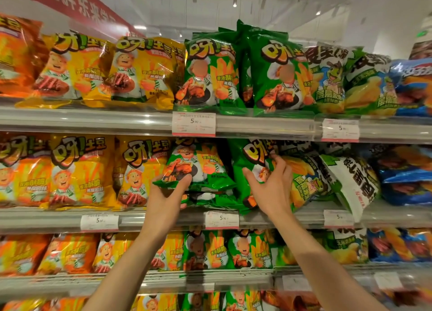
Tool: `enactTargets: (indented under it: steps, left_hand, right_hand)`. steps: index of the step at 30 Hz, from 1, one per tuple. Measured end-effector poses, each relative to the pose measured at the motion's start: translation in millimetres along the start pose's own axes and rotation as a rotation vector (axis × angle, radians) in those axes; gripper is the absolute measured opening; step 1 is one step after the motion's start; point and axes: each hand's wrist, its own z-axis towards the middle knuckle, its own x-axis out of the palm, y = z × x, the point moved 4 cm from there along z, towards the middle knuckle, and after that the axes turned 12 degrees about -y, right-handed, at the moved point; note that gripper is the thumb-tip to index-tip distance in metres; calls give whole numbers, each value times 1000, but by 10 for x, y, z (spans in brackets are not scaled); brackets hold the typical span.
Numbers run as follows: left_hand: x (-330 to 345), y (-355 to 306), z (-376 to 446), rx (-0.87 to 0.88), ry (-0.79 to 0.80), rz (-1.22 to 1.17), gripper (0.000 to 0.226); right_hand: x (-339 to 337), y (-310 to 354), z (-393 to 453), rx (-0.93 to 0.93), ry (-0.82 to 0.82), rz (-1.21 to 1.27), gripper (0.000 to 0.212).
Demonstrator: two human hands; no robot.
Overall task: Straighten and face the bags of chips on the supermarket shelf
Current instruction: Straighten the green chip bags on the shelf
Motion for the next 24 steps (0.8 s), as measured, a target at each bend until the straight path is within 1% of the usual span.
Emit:
enactTargets:
  steps: [2, 4, 5, 6, 8, 9, 11, 13, 14, 21, 24]
  left_hand:
    - [-4, 6, -2, -2, 7, 19, 87]
    - [-7, 5, 4, 9, 18, 18, 89]
    - [-4, -1, 1, 7, 27, 1, 86]
    - [-2, 12, 8, 2, 33, -8, 79]
    - [-10, -1, 4, 22, 38, -17, 67]
    - [-13, -12, -5, 33, 32, -16, 67]
    - [-8, -8, -3, 37, 24, -19, 79]
    - [-5, -15, -14, 47, -2, -36, 86]
    - [-1, -14, -21, 49, -11, -47, 86]
    - [-7, -46, -49, 34, 17, -60, 81]
    - [-12, 6, 14, 31, 29, -60, 82]
  right_hand:
    - [50, 36, 3, -10, -81, -113, 88]
    - [97, 58, 3, -23, -107, -206, 91]
    - [112, 58, 8, -27, -100, -233, 92]
    - [116, 51, 17, -30, -84, -243, 94]
    - [98, 14, 42, -35, -20, -181, 93]
    - [75, -9, 53, -43, 24, -125, 91]
    - [21, -57, 70, -90, 115, -57, 88]
    - [-5, -90, 69, -162, 175, -85, 89]
    - [-4, -97, 61, -196, 174, -110, 88]
    - [-40, -88, 8, -254, -42, -238, 81]
    - [-5, -58, 50, -280, -39, -370, 83]
